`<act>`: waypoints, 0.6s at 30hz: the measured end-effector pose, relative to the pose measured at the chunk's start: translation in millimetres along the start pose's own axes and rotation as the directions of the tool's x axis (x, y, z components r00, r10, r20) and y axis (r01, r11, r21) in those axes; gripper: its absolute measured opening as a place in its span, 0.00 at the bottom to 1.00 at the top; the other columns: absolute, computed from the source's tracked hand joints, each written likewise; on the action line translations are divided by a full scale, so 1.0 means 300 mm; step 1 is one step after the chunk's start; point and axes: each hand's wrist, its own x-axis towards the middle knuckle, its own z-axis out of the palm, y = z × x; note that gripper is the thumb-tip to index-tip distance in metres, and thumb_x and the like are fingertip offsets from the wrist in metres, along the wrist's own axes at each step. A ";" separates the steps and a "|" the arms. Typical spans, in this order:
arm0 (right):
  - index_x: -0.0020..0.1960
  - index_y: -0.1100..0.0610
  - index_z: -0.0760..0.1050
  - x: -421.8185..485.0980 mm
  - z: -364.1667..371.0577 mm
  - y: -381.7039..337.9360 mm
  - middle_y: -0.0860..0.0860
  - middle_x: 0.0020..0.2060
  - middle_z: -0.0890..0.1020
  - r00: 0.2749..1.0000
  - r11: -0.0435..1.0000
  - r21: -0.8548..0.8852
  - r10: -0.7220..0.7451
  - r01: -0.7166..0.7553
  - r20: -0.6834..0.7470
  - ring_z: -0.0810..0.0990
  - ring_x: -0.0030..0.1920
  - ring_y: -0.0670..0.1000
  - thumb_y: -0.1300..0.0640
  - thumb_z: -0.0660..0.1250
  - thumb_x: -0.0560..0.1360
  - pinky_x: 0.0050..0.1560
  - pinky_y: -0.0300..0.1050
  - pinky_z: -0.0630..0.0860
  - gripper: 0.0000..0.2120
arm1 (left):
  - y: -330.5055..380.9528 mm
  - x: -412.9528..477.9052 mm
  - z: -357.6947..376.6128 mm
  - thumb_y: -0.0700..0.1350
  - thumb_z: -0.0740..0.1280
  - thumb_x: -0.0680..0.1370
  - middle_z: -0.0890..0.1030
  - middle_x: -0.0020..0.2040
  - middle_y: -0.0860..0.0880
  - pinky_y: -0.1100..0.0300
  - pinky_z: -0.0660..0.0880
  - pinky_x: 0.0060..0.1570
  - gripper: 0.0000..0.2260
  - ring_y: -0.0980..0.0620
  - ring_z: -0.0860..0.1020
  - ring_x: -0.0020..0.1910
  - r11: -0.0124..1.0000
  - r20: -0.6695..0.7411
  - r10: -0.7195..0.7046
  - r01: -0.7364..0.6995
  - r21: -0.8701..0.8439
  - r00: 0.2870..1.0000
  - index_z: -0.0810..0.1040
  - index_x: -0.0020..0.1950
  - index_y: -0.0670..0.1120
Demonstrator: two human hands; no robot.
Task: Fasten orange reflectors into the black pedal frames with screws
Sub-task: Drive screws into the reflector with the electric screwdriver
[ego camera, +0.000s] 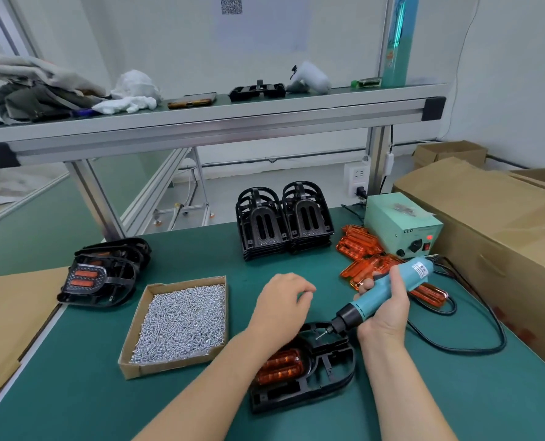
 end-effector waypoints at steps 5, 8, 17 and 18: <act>0.44 0.52 0.74 0.012 0.002 0.008 0.47 0.35 0.75 1.000 1.000 -0.002 0.014 -0.014 0.003 0.74 0.32 0.44 0.44 0.70 0.77 0.37 0.38 0.68 0.12 | 0.016 0.171 0.072 0.43 0.61 0.82 0.78 0.67 0.50 0.55 0.67 0.69 0.15 0.49 0.73 0.67 0.998 0.227 -0.055 0.046 0.043 0.972 0.79 0.66 0.49; 0.45 0.53 0.73 0.014 0.010 0.012 0.48 0.36 0.74 1.000 1.000 0.004 0.022 -0.022 0.016 0.73 0.33 0.44 0.46 0.69 0.78 0.38 0.38 0.68 0.11 | 0.022 0.231 0.111 0.42 0.61 0.82 0.74 0.71 0.48 0.54 0.66 0.70 0.17 0.47 0.71 0.70 0.998 0.297 -0.057 0.043 0.056 0.953 0.74 0.71 0.50; 0.43 0.54 0.73 0.009 0.026 0.025 0.50 0.37 0.73 0.994 0.996 -0.006 0.092 -0.092 0.056 0.70 0.34 0.46 0.46 0.66 0.79 0.39 0.40 0.66 0.13 | 0.047 0.383 0.164 0.41 0.62 0.82 0.72 0.73 0.46 0.54 0.66 0.70 0.21 0.46 0.69 0.72 0.996 0.407 -0.055 0.019 0.092 0.912 0.68 0.76 0.49; 0.43 0.54 0.73 0.009 0.025 0.026 0.50 0.36 0.73 0.994 0.995 -0.010 0.096 -0.096 0.057 0.70 0.34 0.46 0.45 0.66 0.79 0.38 0.40 0.66 0.13 | 0.050 0.395 0.167 0.41 0.64 0.81 0.75 0.70 0.45 0.53 0.68 0.69 0.20 0.46 0.72 0.69 0.995 0.403 -0.053 0.012 0.102 0.914 0.71 0.73 0.48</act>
